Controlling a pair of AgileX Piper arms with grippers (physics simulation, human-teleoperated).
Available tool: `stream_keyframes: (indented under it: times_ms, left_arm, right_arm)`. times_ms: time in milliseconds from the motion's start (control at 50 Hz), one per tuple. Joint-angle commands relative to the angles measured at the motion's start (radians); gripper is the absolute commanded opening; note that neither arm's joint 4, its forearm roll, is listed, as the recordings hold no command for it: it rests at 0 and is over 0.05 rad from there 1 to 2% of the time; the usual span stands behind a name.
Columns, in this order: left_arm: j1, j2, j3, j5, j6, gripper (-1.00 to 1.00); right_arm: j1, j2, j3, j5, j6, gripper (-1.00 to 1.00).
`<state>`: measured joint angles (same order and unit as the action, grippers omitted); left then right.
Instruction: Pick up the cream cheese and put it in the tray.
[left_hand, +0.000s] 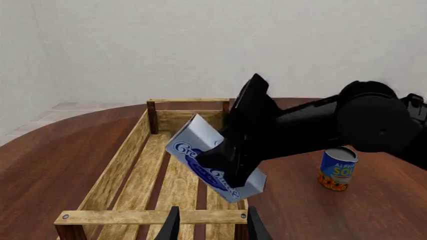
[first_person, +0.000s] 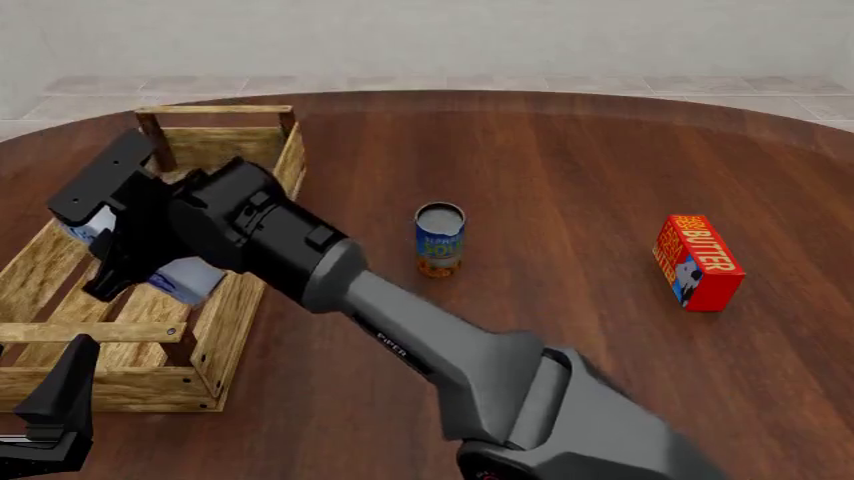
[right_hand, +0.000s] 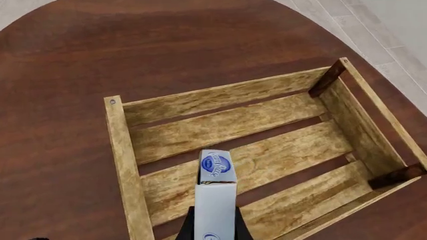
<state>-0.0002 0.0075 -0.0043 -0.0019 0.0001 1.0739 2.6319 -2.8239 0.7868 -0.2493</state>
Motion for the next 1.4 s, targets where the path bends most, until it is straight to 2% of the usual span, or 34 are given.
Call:
stream_keyframes:
  times_ms: [20, 480, 640, 980, 1120, 1140, 1400]
  left_arm:
    - [0.0, 0.0, 0.0, 0.0, 0.0, 1.0]
    - [0.0, 0.0, 0.0, 0.0, 0.0, 1.0]
    - [0.0, 0.0, 0.0, 0.0, 0.0, 1.0]
    - [0.0, 0.0, 0.0, 0.0, 0.0, 1.0]
    - [0.0, 0.0, 0.0, 0.0, 0.0, 1.0]
    - [0.0, 0.0, 0.0, 0.0, 0.0, 1.0]
    - [0.0, 0.0, 0.0, 0.0, 0.0, 1.0]
  right_arm:
    - [0.001, 0.033, -0.006, -0.019, 0.01, -1.0]
    - [0.039, 0.088, -0.006, 0.003, 0.01, -1.0]
    - [0.028, 0.11, -0.006, 0.026, 0.003, -1.0]
    - [0.033, 0.154, -0.006, 0.012, 0.011, -1.0]
    - [0.03, 0.16, -0.006, 0.011, -0.007, -1.0]
    - [0.032, 0.16, -0.006, 0.012, -0.004, 1.0]
    - [0.03, 0.151, -0.006, 0.014, -0.016, 1.0]
